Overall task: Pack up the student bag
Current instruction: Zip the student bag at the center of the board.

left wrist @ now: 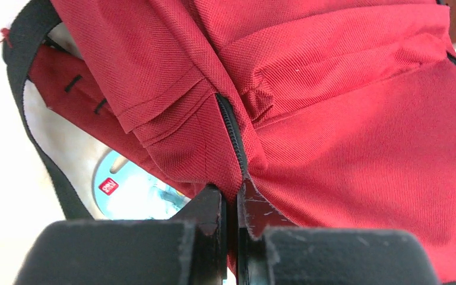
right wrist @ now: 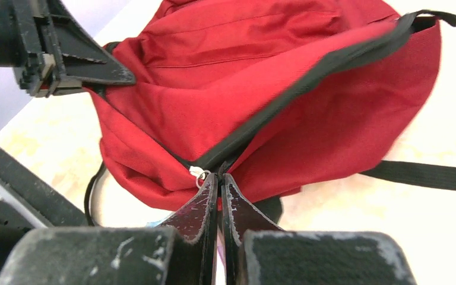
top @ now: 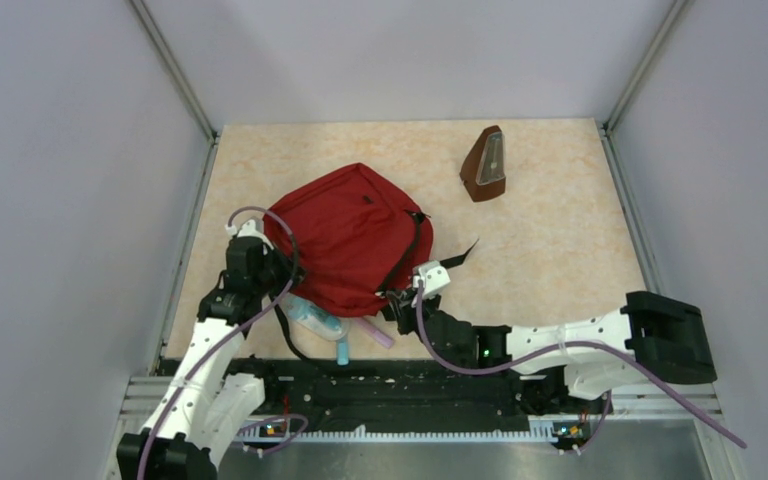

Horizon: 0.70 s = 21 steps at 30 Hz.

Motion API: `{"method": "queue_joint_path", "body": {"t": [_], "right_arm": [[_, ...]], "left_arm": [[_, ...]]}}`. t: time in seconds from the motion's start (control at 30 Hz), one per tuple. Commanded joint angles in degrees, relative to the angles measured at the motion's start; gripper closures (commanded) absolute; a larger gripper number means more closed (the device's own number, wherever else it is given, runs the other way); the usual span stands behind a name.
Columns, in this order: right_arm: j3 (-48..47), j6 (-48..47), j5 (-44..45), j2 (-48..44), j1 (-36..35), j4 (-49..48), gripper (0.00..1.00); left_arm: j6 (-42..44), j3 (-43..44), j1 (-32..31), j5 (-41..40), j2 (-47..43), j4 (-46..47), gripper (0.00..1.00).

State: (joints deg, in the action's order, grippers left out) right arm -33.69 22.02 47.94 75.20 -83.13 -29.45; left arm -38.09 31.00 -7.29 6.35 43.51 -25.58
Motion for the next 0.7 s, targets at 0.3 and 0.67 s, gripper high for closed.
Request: {"method": "queue_joint_path", "body": {"t": [0.3, 0.67], "right_arm": [[1.68, -5.25, -0.54, -5.34, 8.31, -1.03, 1.00], [-0.93, -9.35, -16.17, -13.01, 12.95, 4.27, 1.00]], "left_arm": [[7.44, 5.43, 6.63, -8.17, -0.77, 4.59, 0.97], [19.42, 25.04, -0.95, -6.65, 2.93, -5.74, 0.32]]}}
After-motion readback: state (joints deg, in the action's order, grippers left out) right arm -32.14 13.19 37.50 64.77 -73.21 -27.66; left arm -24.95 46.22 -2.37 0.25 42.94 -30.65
